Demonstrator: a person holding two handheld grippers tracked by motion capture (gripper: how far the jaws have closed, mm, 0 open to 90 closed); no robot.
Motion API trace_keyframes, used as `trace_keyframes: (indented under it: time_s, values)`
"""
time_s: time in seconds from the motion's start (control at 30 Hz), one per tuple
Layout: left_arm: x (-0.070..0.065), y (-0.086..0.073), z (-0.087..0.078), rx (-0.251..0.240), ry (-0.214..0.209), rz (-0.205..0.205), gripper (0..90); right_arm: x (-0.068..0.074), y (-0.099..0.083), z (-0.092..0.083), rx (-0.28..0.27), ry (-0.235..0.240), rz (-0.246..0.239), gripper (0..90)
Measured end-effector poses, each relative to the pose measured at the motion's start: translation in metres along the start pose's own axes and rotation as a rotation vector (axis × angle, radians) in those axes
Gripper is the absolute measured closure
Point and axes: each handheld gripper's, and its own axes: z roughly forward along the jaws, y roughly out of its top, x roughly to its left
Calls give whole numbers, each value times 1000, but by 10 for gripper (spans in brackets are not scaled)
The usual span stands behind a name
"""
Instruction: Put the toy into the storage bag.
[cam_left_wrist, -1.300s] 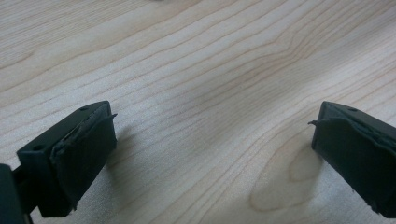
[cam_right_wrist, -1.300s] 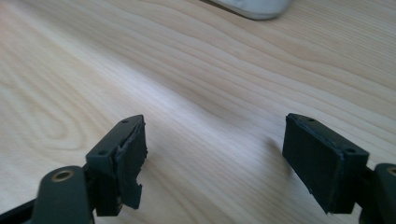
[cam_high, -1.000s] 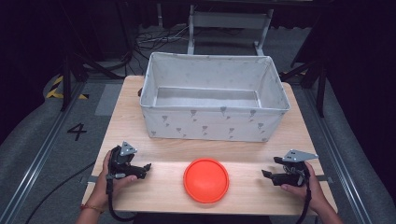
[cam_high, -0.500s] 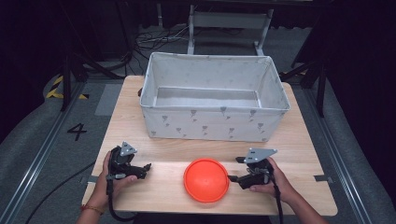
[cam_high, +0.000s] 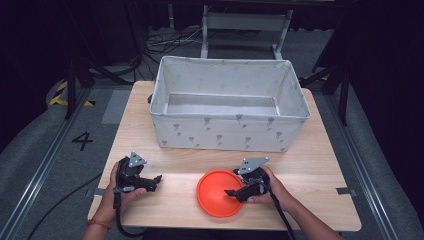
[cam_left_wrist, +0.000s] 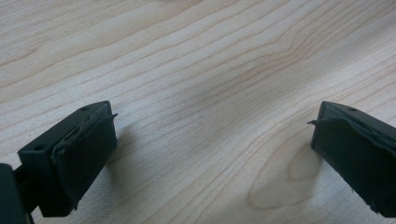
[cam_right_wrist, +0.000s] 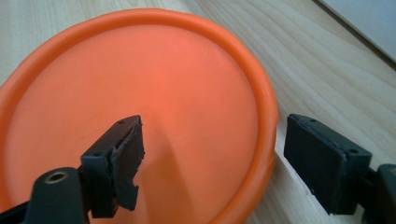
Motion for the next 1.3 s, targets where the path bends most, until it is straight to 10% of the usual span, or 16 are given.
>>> trace_keyframes:
  time_s: [0.47, 0.7, 1.03, 1.3]
  values:
    - [0, 0, 0, 0, -1, 1, 5, 1, -3, 6, -11, 22, -18, 260]
    - [0, 0, 0, 0, -2, 3, 5, -23, 7, 2, 45, 87, 66, 619]
    - [0, 0, 0, 1, -6, 4, 5, -38, 11, -2, 16, 207, 130, 770]
    - [0, 0, 0, 0, -5, 3, 5, -30, 24, -27, -6, 192, 62, 822]
